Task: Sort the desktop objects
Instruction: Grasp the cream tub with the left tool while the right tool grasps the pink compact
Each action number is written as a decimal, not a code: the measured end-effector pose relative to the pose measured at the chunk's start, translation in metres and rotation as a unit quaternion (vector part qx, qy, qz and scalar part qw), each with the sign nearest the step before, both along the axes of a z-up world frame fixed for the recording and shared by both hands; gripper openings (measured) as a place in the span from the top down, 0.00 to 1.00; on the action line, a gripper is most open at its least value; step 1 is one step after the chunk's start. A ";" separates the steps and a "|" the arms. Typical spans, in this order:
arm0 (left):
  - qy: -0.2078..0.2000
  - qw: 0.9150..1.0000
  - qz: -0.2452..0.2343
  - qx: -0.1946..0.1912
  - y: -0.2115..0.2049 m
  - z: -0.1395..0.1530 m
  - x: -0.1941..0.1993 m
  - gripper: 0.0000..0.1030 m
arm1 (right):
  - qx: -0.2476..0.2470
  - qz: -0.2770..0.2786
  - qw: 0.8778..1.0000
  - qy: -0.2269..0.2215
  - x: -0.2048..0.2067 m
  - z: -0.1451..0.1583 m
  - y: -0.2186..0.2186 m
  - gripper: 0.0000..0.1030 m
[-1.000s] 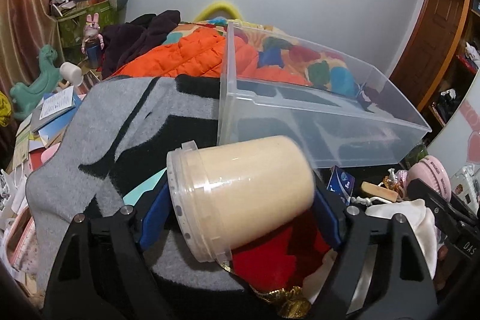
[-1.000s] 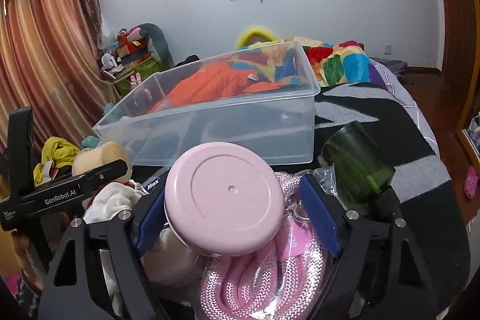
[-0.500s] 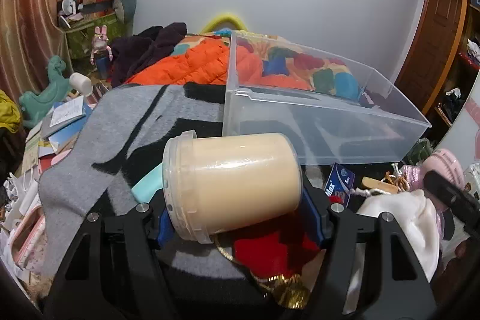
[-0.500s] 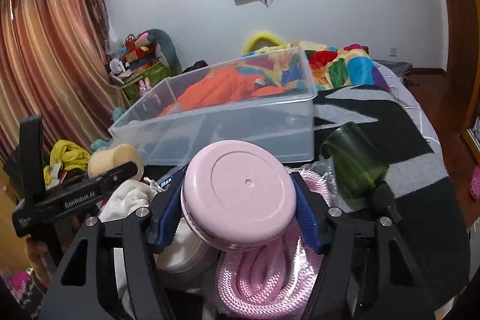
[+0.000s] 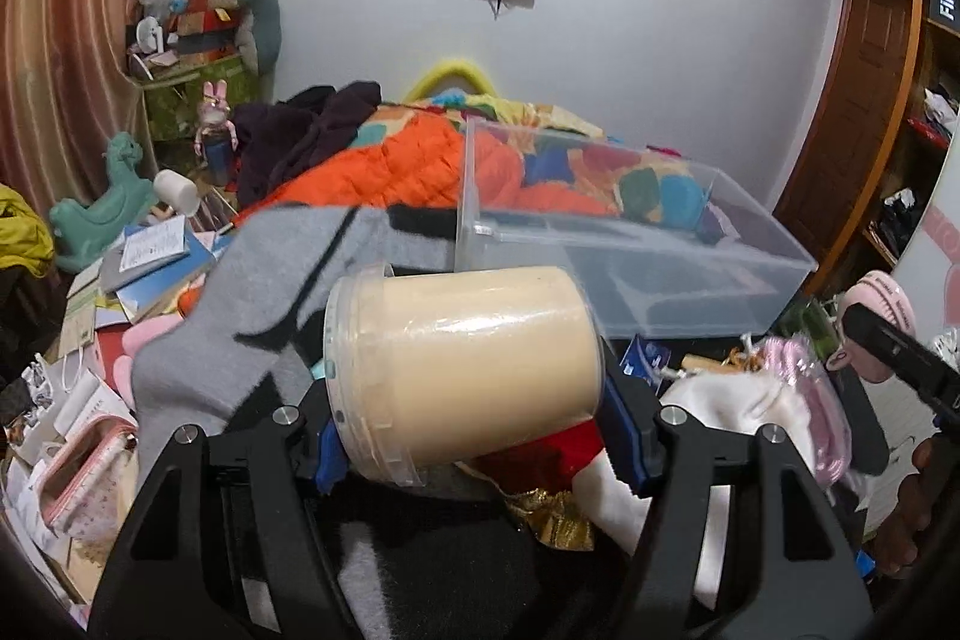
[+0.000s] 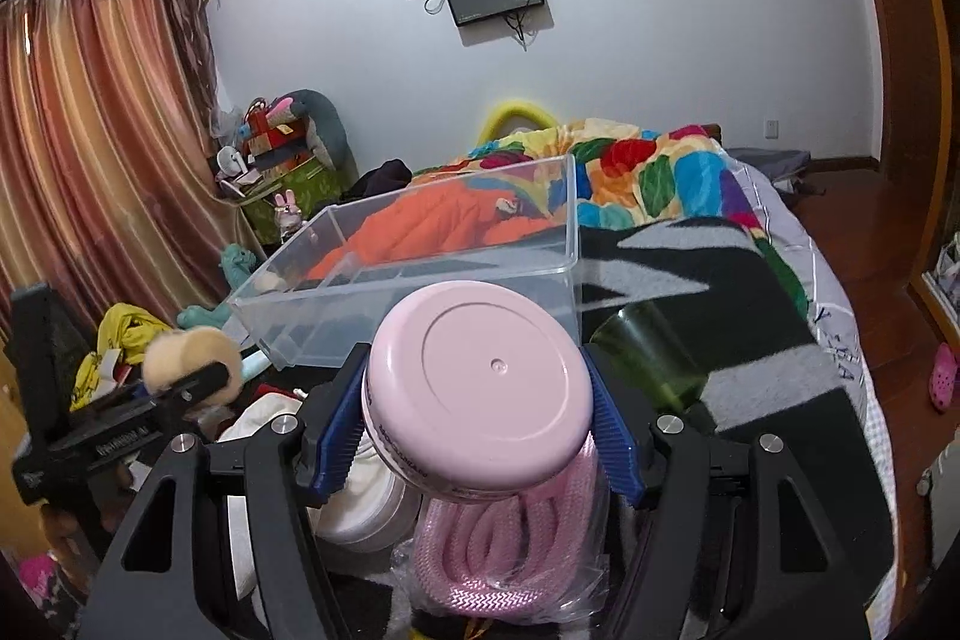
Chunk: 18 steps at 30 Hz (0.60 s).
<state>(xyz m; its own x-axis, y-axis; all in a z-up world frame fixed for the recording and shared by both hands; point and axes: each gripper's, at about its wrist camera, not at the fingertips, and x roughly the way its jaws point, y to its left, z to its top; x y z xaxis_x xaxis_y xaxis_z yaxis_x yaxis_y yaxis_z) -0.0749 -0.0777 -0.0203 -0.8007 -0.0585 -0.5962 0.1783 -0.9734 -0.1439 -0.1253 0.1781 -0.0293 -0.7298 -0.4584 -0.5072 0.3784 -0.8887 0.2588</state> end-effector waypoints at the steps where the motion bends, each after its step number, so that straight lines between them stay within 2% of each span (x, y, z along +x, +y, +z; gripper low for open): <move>1: 0.005 1.000 0.001 -0.003 0.000 0.004 0.001 0.34 | 0.001 0.001 1.000 0.002 -0.001 0.002 -0.001 0.39; 9: 0.041 0.999 -0.007 -0.021 0.001 0.037 -0.001 0.34 | 0.000 0.012 1.000 0.020 -0.012 0.022 0.004 0.39; 18: 0.043 0.999 -0.019 -0.014 -0.004 0.067 -0.036 0.34 | -0.002 0.024 0.999 0.034 -0.036 0.047 0.000 0.39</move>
<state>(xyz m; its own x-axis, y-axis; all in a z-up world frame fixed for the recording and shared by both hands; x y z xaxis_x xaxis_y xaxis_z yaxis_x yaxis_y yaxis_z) -0.1108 -0.0813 0.0467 -0.8511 -0.0419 -0.5233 0.1284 -0.9831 -0.1302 -0.1613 0.1780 0.0178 -0.7394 -0.4958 -0.4554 0.4375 -0.8680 0.2348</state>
